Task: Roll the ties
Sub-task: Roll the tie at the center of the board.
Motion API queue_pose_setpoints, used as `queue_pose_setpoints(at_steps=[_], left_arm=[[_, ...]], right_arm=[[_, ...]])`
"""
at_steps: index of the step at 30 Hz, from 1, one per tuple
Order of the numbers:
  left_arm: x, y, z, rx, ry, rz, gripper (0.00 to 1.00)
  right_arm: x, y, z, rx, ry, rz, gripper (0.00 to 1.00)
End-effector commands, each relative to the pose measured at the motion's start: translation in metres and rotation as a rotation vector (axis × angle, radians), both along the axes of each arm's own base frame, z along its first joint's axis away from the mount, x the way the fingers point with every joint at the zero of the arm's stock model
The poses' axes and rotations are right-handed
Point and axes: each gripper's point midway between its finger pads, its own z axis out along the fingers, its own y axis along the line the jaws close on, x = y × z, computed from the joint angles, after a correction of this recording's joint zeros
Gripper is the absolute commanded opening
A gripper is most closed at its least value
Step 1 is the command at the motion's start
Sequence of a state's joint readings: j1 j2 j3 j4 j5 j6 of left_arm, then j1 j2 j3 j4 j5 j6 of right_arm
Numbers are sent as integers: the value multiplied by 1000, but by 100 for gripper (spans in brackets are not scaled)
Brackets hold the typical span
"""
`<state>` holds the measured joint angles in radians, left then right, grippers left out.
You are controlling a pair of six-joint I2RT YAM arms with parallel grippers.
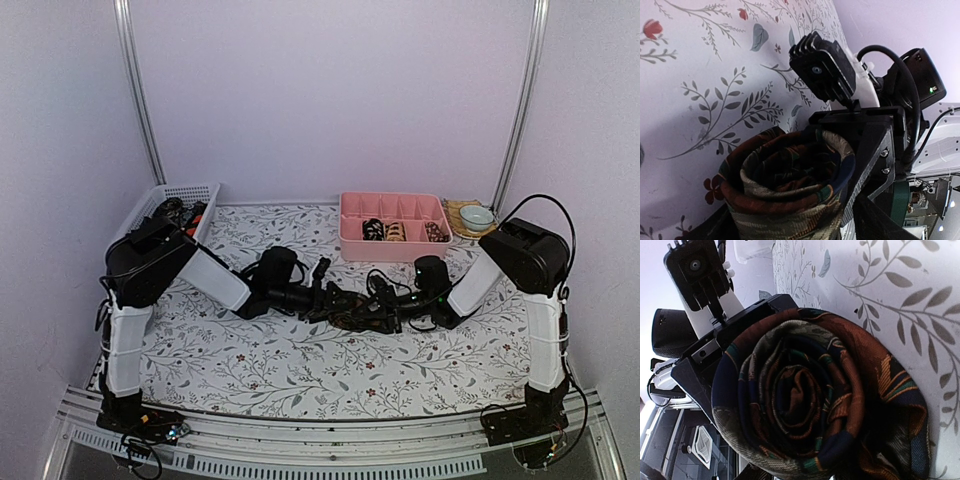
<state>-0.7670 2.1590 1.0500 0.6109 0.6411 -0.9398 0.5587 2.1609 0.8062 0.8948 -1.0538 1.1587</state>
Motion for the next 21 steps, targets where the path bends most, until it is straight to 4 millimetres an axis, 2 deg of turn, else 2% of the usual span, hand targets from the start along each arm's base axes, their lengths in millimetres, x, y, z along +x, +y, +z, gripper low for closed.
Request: queue_pose_setpoints(at_steps=[1,4,7,9,15,17,21], left_arm=[[-22,0,-40,74,105,-28,73],[-25,-2,-46,84,118,-39,68],[-27,-2,-51,95,131,-46,57],[-29,-1,-53,99,137,-53,54],[-31,0,-53,114,136,-65,39],[-29,2,-51,127,128,-55,31],[-24,6,-44,174,80,-37,29]], right_arm=[[-15,-19,-72,-177,192,-63,38],[-14,-19,-71,-175,192,-64,37],[-13,-18,-70,-172,190,-62,37],[-12,-17,-69,-172,189,-60,37],[-11,-17,-68,-172,185,-60,38],[-11,-17,-67,-173,181,-62,40],[-9,-19,-62,-191,158,-68,47]])
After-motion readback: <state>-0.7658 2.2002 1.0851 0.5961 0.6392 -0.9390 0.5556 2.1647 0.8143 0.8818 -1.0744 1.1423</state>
